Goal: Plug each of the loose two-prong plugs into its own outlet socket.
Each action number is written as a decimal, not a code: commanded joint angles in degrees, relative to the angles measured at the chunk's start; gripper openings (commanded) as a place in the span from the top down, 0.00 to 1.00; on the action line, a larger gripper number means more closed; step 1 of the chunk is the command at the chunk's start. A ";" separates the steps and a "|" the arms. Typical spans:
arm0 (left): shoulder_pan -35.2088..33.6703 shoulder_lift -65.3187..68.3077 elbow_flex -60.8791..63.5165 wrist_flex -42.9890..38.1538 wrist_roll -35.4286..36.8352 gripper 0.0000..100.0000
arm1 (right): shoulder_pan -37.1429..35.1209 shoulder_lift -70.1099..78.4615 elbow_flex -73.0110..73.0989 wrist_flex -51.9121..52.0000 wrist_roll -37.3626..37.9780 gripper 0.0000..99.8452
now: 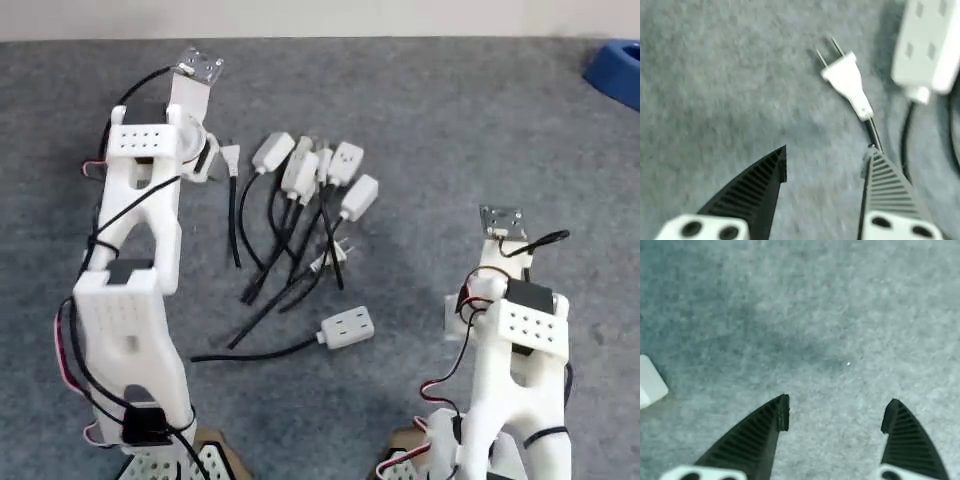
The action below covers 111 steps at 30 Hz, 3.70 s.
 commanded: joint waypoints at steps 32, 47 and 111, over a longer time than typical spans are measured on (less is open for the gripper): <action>8.13 38.37 -56.75 15.65 6.07 0.74 | -0.75 -1.54 3.03 0.40 -0.35 0.70; 5.85 34.07 -58.33 14.33 6.15 0.74 | -3.56 -1.54 3.47 0.40 -0.35 0.70; 5.58 42.95 -58.42 18.37 10.73 0.75 | -4.88 -1.54 5.93 0.48 -0.44 0.70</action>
